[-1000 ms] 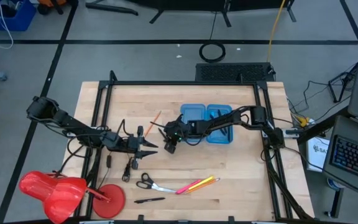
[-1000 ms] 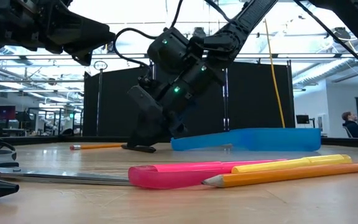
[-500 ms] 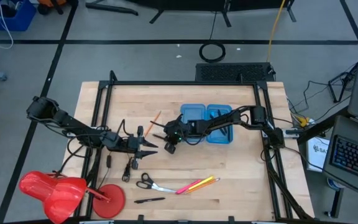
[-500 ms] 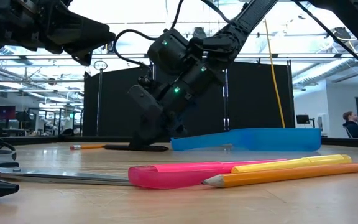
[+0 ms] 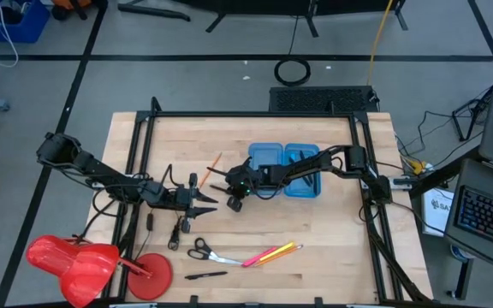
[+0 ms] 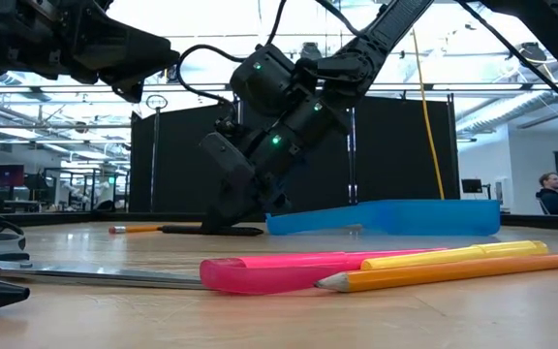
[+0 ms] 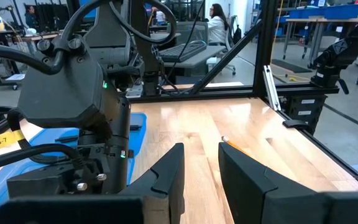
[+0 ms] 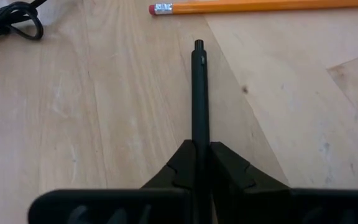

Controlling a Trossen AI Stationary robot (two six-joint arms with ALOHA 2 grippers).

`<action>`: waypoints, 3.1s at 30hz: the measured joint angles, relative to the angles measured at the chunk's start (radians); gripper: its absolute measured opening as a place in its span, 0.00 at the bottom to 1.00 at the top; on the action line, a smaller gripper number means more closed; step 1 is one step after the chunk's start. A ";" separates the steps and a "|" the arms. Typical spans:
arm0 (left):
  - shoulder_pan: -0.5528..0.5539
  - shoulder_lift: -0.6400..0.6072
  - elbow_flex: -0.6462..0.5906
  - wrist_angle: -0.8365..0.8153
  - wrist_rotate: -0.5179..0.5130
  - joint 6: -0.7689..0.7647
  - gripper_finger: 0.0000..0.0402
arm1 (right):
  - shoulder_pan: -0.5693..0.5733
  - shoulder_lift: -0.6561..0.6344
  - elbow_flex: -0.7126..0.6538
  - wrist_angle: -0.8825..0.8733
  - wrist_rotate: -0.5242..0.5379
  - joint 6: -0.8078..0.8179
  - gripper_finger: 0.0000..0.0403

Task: Pick & place school supplies into a supply box
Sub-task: Put the black pen into the blue supply box

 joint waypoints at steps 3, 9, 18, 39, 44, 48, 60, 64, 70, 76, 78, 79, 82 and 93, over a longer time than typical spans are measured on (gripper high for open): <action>0.000 0.000 0.000 -0.001 0.000 0.000 0.26 | 0.002 -0.002 0.000 0.004 0.022 -0.015 0.04; 0.000 0.000 0.000 -0.004 0.000 0.000 0.26 | 0.003 -0.003 -0.001 0.029 0.023 -0.017 0.04; 0.000 0.000 0.000 -0.008 0.000 0.000 0.26 | 0.003 -0.003 -0.001 0.039 0.026 -0.024 0.04; 0.000 0.000 0.000 -0.017 0.000 -0.001 0.26 | 0.015 -0.036 -0.002 0.040 0.084 -0.060 0.04; 0.000 0.000 0.000 -0.019 0.000 -0.002 0.26 | 0.013 -0.039 -0.002 0.039 0.086 -0.060 0.04; 0.000 0.000 0.000 -0.020 0.000 -0.003 0.26 | 0.013 -0.060 -0.002 0.038 0.087 -0.067 0.04; 0.000 0.000 0.000 -0.030 0.000 -0.013 0.26 | -0.006 -0.223 -0.001 -0.228 0.282 -0.025 0.04; 0.000 0.000 0.000 -0.029 0.000 -0.015 0.26 | -0.022 -0.260 -0.001 -0.305 0.319 0.015 0.04; 0.000 0.000 0.001 -0.038 0.000 -0.021 0.26 | -0.047 -0.269 -0.001 -0.396 0.356 0.054 0.04; 0.000 0.001 0.001 -0.048 0.000 -0.027 0.26 | -0.069 -0.275 -0.014 -0.452 0.424 0.083 0.04; 0.000 0.001 0.001 -0.052 0.000 -0.027 0.26 | -0.073 -0.290 -0.033 -0.450 0.422 0.093 0.03; 0.000 0.001 0.001 -0.053 -0.001 -0.027 0.26 | -0.077 -0.301 -0.041 -0.445 0.423 0.097 0.03; -0.001 0.001 0.001 -0.059 -0.008 -0.028 0.26 | -0.084 -0.349 -0.090 -0.449 0.451 0.116 0.03; 0.000 0.001 0.001 -0.061 -0.027 -0.028 0.26 | -0.104 -0.669 -0.438 -0.342 0.498 0.278 0.03</action>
